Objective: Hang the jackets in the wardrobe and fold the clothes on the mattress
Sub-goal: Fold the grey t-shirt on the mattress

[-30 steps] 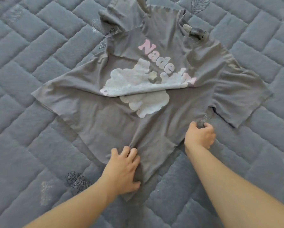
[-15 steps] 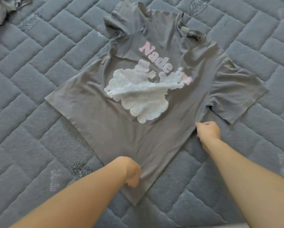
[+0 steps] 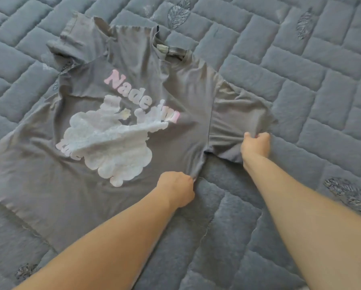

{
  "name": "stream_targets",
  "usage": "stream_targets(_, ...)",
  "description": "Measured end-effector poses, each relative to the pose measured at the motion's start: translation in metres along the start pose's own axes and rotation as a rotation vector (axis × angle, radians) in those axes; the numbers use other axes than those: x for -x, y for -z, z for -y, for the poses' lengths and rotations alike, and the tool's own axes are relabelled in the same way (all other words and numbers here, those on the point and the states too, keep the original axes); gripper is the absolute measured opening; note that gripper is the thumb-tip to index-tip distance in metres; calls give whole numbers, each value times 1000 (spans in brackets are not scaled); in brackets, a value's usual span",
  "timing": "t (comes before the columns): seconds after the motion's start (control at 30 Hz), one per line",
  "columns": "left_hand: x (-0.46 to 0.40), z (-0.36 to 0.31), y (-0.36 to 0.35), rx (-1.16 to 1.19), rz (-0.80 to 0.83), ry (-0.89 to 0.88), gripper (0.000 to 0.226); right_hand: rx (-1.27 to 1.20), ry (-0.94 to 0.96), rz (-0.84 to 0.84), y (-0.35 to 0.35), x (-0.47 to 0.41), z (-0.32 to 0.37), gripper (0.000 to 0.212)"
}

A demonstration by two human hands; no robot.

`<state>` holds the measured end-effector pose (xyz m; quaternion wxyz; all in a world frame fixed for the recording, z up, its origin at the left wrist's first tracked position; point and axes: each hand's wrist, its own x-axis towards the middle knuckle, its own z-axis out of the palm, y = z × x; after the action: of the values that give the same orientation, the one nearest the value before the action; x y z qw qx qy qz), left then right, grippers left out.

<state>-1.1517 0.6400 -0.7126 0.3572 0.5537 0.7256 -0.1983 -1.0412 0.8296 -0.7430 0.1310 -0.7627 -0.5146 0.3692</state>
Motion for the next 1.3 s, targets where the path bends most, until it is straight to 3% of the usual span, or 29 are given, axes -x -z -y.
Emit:
stream_targets(0.1,-2,-5,6,-34,184,-70,23,139,35,-40,32,-5,-21,19)
stream_targets(0.2,-7,0,23,32,244,-59,31,376,188,-162,48,-6,-18,46)
stream_targets(0.27,-15,13,41,120,49,-24,24,477,388,-206,42,-2,1,55)
stream_targets(0.33,-25,34,58,189,-284,-7,15,492,538,-114,21,3,32,54)
stream_targets(0.4,-37,65,73,246,-486,34,34,536,642,-5,-12,8,68,55)
stream_targets(0.47,-57,104,91,307,-484,128,56,597,735,96,-53,8,102,63)
stream_targets(0.57,-96,162,111,372,-302,290,69,621,804,146,-108,-7,147,70)
stream_targets(0.63,-121,188,108,339,-301,330,71,594,819,38,-132,-29,167,62)
stream_targets(0.77,-143,194,85,103,-673,324,70,388,857,-231,-158,-62,168,39)
stream_targets(0.83,-148,199,89,98,-742,282,68,322,883,-303,-167,-66,165,26)
stream_targets(0.9,-161,213,111,117,-713,202,64,322,868,-296,-168,-65,159,20)
stream_targets(1.07,-236,244,233,311,-863,87,53,287,841,-289,-166,-64,160,12)
stream_targets(1.17,-258,242,241,202,-938,70,53,312,808,-303,-168,-62,159,11)
stream_targets(1.3,-261,247,235,239,-999,72,59,202,686,-291,-155,-76,177,16)
